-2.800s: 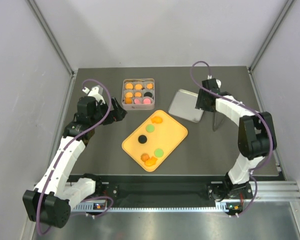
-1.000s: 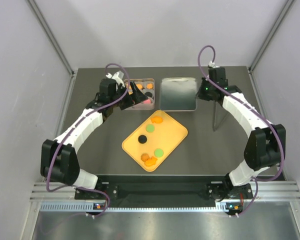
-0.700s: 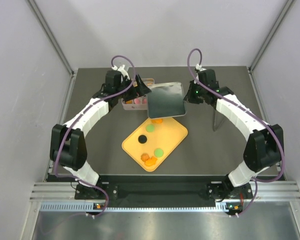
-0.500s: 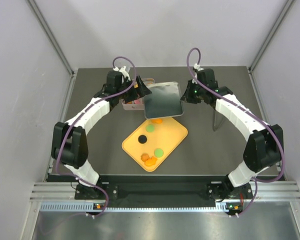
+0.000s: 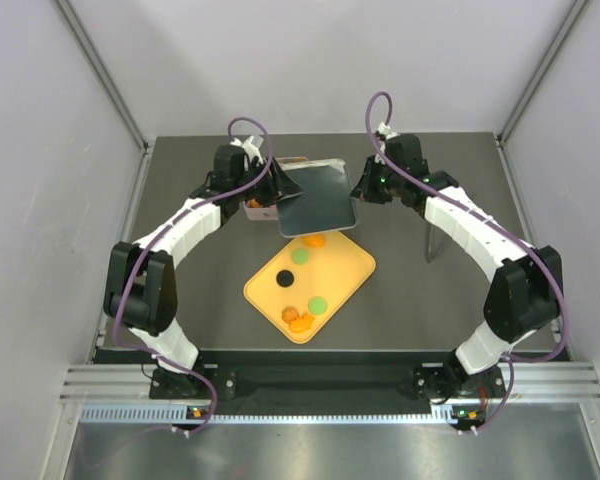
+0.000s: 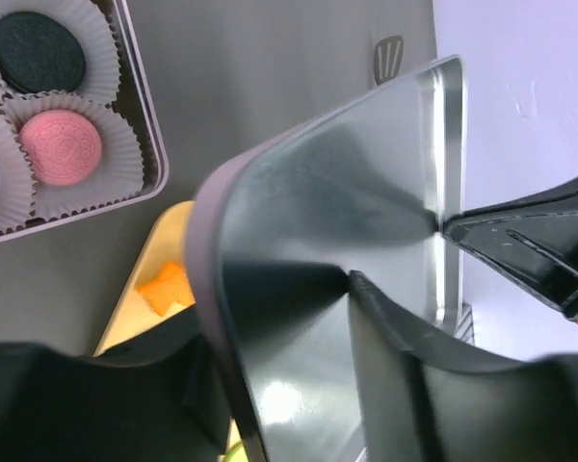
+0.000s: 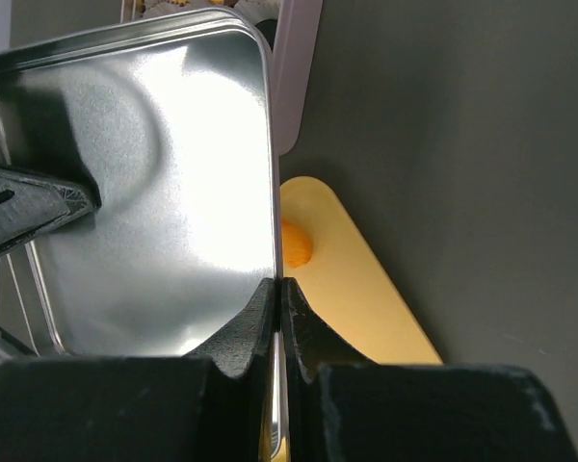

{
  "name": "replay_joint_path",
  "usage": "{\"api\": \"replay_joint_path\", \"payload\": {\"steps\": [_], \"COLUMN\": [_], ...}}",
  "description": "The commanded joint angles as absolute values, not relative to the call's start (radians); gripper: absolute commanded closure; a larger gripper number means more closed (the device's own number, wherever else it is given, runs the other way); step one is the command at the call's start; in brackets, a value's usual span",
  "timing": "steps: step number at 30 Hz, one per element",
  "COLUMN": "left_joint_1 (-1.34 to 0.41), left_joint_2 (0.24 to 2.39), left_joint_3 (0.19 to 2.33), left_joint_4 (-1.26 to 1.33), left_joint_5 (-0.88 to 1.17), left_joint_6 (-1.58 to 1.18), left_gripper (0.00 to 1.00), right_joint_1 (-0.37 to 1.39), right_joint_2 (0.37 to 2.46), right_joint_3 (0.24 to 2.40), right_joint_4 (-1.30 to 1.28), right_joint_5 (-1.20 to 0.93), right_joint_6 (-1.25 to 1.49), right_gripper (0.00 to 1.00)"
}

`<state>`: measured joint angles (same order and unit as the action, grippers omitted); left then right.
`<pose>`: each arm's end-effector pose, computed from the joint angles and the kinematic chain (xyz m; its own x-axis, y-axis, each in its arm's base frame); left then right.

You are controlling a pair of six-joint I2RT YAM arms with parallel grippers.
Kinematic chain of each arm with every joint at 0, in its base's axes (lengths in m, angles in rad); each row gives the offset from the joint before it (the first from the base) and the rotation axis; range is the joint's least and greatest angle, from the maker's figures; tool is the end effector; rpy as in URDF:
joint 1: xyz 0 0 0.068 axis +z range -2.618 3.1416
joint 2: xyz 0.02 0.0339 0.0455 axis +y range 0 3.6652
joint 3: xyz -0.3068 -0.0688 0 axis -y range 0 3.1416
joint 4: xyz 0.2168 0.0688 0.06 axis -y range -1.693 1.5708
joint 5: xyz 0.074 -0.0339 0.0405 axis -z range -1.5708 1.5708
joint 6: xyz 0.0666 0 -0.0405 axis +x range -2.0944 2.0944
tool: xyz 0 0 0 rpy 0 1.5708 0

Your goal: Pack the cookies

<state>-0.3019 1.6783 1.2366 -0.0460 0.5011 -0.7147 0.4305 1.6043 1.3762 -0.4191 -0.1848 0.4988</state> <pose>0.3643 -0.1470 0.3180 -0.7744 -0.3609 -0.5197 0.2098 0.6285 -0.7490 0.3278 0.1640 0.3455 -0.7411 0.1771 -0.6476 -0.2151 0.8511 0.4789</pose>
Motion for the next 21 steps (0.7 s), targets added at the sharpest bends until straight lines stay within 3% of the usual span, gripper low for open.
{"api": "replay_joint_path", "payload": {"steps": [1,3,4,5,6,7,9,11,12,15,19,21], "left_joint_1": [-0.299,-0.298,-0.298,-0.298,-0.298,-0.298,-0.298,-0.298,-0.298,-0.290,-0.270,-0.265], "left_joint_2": [1.643,1.641,1.641,1.641,1.641,1.643,1.641,1.644,1.646,1.643,1.643,1.646], "left_joint_3": [1.233,1.235,1.233,1.235,1.236,1.238,1.241,1.255,1.262,1.293,1.321,1.336], "left_joint_4": [0.029,0.029,0.028,0.026,0.023,0.021,0.021,0.003,-0.024,-0.101,-0.158,-0.173], "left_joint_5": [0.554,0.558,0.563,0.564,0.569,0.572,0.574,0.574,0.566,0.531,0.529,0.544], "left_joint_6": [-0.732,-0.733,-0.732,-0.735,-0.736,-0.739,-0.755,-0.765,-0.765,-0.762,-0.788,-0.814], "left_gripper": [0.52,0.68,0.82,0.82,0.95,1.00,1.00,1.00,1.00,1.00,1.00,1.00], "right_joint_1": [0.445,0.449,0.454,0.456,0.457,0.459,0.462,0.465,0.463,0.483,0.619,0.698], "right_joint_2": [1.611,1.615,1.615,1.615,1.614,1.615,1.611,1.595,1.583,1.496,1.356,1.292], "right_joint_3": [1.430,1.434,1.434,1.433,1.431,1.430,1.425,1.416,1.408,1.355,1.238,1.163], "right_joint_4": [-0.345,-0.345,-0.345,-0.344,-0.345,-0.344,-0.345,-0.347,-0.347,-0.316,-0.206,-0.134], "right_joint_5": [-0.190,-0.186,-0.178,-0.173,-0.164,-0.161,-0.150,-0.121,-0.079,-0.003,0.113,0.173], "right_joint_6": [0.505,0.492,0.486,0.482,0.477,0.471,0.457,0.425,0.411,0.319,0.102,0.022], "right_gripper": [1.00,1.00,1.00,1.00,0.99,0.98,0.94,0.79,0.61,0.39,0.24,0.21]}}
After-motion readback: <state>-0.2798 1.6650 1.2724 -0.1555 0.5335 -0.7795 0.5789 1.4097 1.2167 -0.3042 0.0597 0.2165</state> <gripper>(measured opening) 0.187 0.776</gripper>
